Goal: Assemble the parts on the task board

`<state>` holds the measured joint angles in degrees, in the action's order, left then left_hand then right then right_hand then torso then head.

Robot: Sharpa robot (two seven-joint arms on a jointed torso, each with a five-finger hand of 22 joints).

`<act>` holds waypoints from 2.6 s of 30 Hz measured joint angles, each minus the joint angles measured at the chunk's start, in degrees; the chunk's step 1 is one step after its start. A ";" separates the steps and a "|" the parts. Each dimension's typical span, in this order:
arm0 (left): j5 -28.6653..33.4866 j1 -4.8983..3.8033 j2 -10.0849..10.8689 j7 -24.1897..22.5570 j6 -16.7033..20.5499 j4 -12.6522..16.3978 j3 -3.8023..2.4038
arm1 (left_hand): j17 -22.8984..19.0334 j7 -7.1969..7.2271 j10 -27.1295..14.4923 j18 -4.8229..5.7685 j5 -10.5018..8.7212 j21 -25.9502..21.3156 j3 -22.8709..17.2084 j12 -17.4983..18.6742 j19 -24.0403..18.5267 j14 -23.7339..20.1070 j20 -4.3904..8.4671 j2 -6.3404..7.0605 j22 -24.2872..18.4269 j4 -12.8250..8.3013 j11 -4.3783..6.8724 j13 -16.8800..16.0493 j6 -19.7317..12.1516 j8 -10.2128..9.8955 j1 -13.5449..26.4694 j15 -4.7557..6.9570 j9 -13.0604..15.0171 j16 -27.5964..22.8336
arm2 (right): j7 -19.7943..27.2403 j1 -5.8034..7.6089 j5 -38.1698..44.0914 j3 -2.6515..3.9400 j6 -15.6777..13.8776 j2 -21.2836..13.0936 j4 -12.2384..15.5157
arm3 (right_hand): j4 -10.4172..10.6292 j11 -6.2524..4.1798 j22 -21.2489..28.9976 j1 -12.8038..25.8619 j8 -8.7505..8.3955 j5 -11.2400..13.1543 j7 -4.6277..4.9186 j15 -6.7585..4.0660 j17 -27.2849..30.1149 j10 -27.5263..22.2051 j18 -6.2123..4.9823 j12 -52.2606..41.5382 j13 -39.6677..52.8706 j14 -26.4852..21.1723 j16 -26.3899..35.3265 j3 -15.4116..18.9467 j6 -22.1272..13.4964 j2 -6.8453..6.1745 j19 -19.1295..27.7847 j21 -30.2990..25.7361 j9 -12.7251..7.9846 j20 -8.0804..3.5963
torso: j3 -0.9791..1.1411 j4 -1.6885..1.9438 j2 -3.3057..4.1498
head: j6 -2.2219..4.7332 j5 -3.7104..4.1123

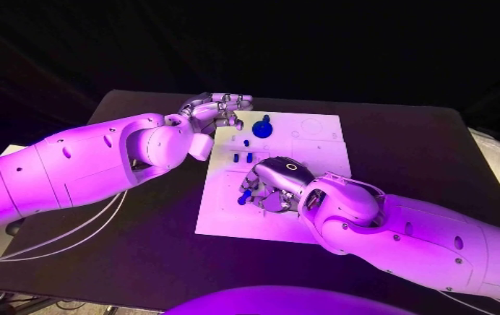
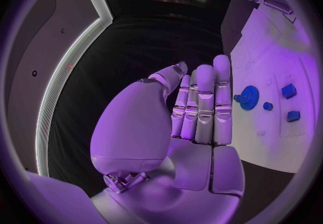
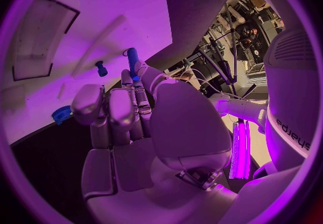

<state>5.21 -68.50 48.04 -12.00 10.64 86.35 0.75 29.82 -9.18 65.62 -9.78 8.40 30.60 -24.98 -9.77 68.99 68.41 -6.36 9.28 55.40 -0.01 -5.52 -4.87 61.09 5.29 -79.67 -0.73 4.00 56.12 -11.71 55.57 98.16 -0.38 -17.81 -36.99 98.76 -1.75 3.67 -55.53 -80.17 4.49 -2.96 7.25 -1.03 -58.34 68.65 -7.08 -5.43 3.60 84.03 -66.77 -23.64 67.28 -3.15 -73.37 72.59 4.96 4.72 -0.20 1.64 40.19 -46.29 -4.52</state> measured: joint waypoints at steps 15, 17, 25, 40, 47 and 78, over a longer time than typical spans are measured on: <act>-0.02 0.00 0.02 0.05 -0.03 0.03 0.00 | 0.01 0.00 0.00 0.00 0.00 0.01 0.00 0.00 0.00 0.00 0.00 0.00 0.01 0.00 0.00 0.00 0.00 0.00 0.00 0.00 0.01 0.00 | -3.11 -0.31 5.16 0.01 2.66 1.47 -0.25 | 0.17 0.21 0.40 0.72 0.08 0.01 -0.19 0.00 0.66 0.20 0.00 0.29 0.12 0.00 -0.20 -0.18 -0.05 -0.32 0.23 0.00 -0.01 0.23 | -0.01 -0.02 -0.04 | -0.36 -0.01; -0.02 0.00 0.02 0.06 -0.03 0.04 0.00 | 0.01 0.00 0.00 -0.01 0.00 0.01 0.00 0.00 0.00 0.00 0.00 0.00 0.01 0.00 0.00 0.00 0.00 0.00 0.00 0.00 0.01 0.00 | -3.10 -0.24 5.74 -0.01 3.57 1.78 -0.22 | 0.17 0.21 0.46 0.82 0.08 0.01 -0.22 0.00 0.74 0.20 0.00 0.30 0.11 0.00 -0.19 -0.18 0.02 -0.27 0.23 0.00 -0.01 0.22 | -0.02 -0.02 -0.04 | -0.38 -0.04; -0.02 0.00 0.02 0.09 -0.04 0.06 0.00 | 0.01 0.00 0.00 -0.01 0.00 0.01 0.00 0.00 0.00 0.00 0.00 0.00 0.01 0.00 0.00 0.00 0.00 0.00 0.00 0.00 0.01 0.00 | -3.04 -0.28 7.52 -0.50 5.44 2.49 -0.49 | 1.32 1.61 4.12 5.09 -0.85 -0.06 1.48 1.06 3.99 -4.52 -0.01 1.91 -0.13 0.02 2.62 1.84 -5.36 -3.22 2.63 -2.07 -1.06 1.21 | -0.04 -0.02 -0.07 | -0.41 -0.02; -0.03 0.00 0.10 0.30 -0.15 0.02 0.00 | -0.06 0.00 0.00 0.00 0.00 0.01 0.00 0.00 0.00 0.00 0.00 0.00 -0.04 0.00 0.00 0.00 0.00 0.00 0.00 0.00 0.01 0.00 | -2.19 -0.61 6.98 -0.69 -2.44 -0.20 1.09 | 2.93 3.16 11.14 2.31 -0.85 -2.36 1.78 2.18 10.11 -14.44 -0.89 -0.20 0.14 -1.11 7.15 13.54 -13.27 -3.52 5.66 -6.72 -1.15 2.56 | 0.04 -0.09 -0.07 | -0.14 0.22; -0.03 0.00 0.19 0.45 -0.31 -0.10 0.00 | -0.06 0.00 0.00 0.00 0.00 0.01 0.00 0.00 0.00 0.00 0.00 0.00 -0.04 0.00 0.00 0.05 0.00 0.00 0.00 0.00 0.01 0.00 | -0.56 0.11 3.42 0.37 -7.73 -6.87 5.94 | 3.02 2.54 10.51 0.73 -0.84 -2.95 2.31 2.17 10.40 -11.30 -0.89 -2.79 0.41 -1.12 7.38 13.76 -11.31 -2.36 5.33 -6.72 -0.95 2.23 | 0.07 -0.24 -0.14 | 0.24 0.95; -0.06 0.11 0.34 0.66 -0.57 0.05 0.03 | -0.15 0.00 0.01 0.00 0.01 0.01 0.16 0.00 0.00 0.00 0.00 0.00 -0.11 -0.16 0.00 0.04 0.00 0.00 0.00 0.00 0.02 0.00 | -16.94 3.61 -10.99 -1.10 0.34 -26.24 13.15 | 18.27 -2.88 -15.54 8.63 7.24 -14.10 -1.67 -1.96 -16.48 11.24 2.71 -63.13 62.67 -0.10 -14.46 29.65 -6.15 -1.27 -6.47 9.08 1.48 -1.56 | -0.27 -1.70 -0.79 | 1.03 3.80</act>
<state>5.16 -68.39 48.38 -11.34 10.07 86.40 0.77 29.67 -9.18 65.62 -9.78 8.40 30.62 -24.82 -9.77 68.99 68.41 -6.36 9.28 55.29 -0.17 -5.52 -4.83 61.09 5.29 -79.67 -0.73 4.02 56.12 -28.65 59.18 87.17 -1.48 -17.47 -63.23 111.91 16.53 0.79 -71.07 -71.54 11.73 -17.06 5.59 -2.99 -74.82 79.89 -4.37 -68.57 66.27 83.93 -81.23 6.01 61.13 -4.42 -79.85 81.67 6.44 3.16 -0.47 -0.06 39.41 -45.25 -0.71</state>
